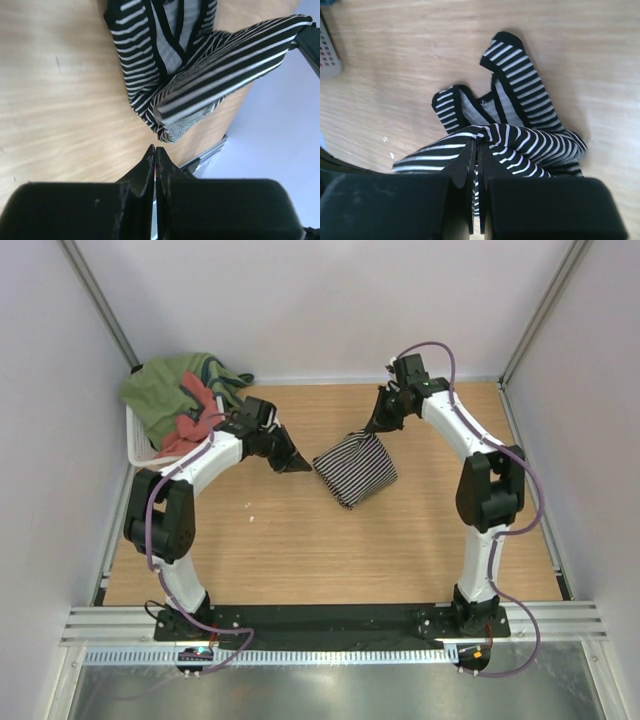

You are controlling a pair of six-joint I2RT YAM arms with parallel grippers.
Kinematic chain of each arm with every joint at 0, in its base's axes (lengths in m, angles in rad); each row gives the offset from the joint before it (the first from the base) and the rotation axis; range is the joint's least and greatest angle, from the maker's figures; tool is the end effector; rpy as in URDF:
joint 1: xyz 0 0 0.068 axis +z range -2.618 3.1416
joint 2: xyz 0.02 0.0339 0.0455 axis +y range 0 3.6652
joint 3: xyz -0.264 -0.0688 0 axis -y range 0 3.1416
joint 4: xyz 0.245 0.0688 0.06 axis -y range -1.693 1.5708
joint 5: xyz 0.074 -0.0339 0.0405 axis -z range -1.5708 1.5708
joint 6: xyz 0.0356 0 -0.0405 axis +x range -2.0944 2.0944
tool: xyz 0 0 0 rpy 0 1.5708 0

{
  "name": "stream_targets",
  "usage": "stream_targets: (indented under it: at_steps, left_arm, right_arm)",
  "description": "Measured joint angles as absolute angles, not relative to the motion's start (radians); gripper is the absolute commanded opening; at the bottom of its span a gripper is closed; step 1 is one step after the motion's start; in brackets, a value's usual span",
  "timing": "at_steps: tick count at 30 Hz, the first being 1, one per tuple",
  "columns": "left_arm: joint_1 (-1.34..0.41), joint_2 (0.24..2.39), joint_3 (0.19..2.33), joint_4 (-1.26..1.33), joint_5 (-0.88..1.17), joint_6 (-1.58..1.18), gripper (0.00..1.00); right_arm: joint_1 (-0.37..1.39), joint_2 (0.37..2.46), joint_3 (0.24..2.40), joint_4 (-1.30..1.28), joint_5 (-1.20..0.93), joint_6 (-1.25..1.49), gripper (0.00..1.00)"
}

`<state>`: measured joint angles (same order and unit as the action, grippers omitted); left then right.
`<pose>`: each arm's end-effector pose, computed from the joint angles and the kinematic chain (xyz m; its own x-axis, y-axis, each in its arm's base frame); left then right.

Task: Fold and stack the tank tops
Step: Fold the tank top

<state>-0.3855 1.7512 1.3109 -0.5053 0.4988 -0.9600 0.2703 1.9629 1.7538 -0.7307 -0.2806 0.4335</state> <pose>0.3422 -0.1572 0.2377 -0.9139 -0.4055 -0.0179 -0.2773 0.6561 -0.7019 0.4183 0.1261 0.2779 -0.8801 0.1750 -0.4415 -0.0489 0.8913 0.4507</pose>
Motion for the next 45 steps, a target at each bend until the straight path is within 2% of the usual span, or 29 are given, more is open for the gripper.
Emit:
stream_targets:
  at_steps: [1, 5, 6, 19, 20, 21, 22, 24, 26, 31, 38, 45]
  left_arm:
    - [-0.372, 1.787, 1.339, -0.505, 0.508, -0.958, 0.03]
    - [-0.347, 1.851, 1.396, -0.504, 0.517, -0.942, 0.43]
    - [-0.346, 1.851, 1.398, -0.505, 0.513, -0.933, 0.45]
    - [-0.338, 1.898, 1.473, -0.479, 0.468, -0.907, 0.47]
    - [-0.338, 1.904, 1.475, -0.476, 0.465, -0.904, 0.47]
    - [-0.338, 1.910, 1.477, -0.475, 0.463, -0.902, 0.46]
    - [-0.338, 1.916, 1.478, -0.475, 0.459, -0.900, 0.47]
    - [-0.338, 1.927, 1.481, -0.476, 0.453, -0.893, 0.47]
    - [-0.338, 1.935, 1.486, -0.476, 0.443, -0.880, 0.47]
    - [-0.344, 1.936, 1.507, -0.484, 0.401, -0.850, 0.48]
    - [-0.375, 1.972, 1.582, -0.487, 0.351, -0.824, 0.48]
    - [-0.389, 2.085, 1.636, -0.490, 0.327, -0.825, 0.48]
  right_arm:
    - [0.270, 2.001, 1.793, -0.725, -0.289, 0.440, 0.03]
    - [0.270, 2.092, 1.880, -0.710, -0.313, 0.456, 0.05]
    - [0.270, 2.101, 1.887, -0.707, -0.319, 0.461, 0.05]
    - [0.226, 2.269, 2.018, -0.594, -0.384, 0.545, 0.09]
    - [0.220, 2.279, 2.018, -0.582, -0.387, 0.553, 0.12]
    - [0.213, 2.292, 2.018, -0.567, -0.392, 0.563, 0.20]
    - [0.205, 2.305, 2.017, -0.549, -0.397, 0.577, 0.43]
    - [0.193, 2.327, 2.015, -0.505, -0.399, 0.599, 0.52]
    - [0.184, 2.339, 2.001, -0.462, -0.403, 0.611, 0.68]
    - [0.168, 2.307, 1.864, -0.335, -0.401, 0.621, 0.70]
    - [0.172, 2.168, 1.684, -0.332, -0.373, 0.547, 0.70]
    - [0.175, 2.054, 1.567, -0.331, -0.339, 0.486, 0.75]
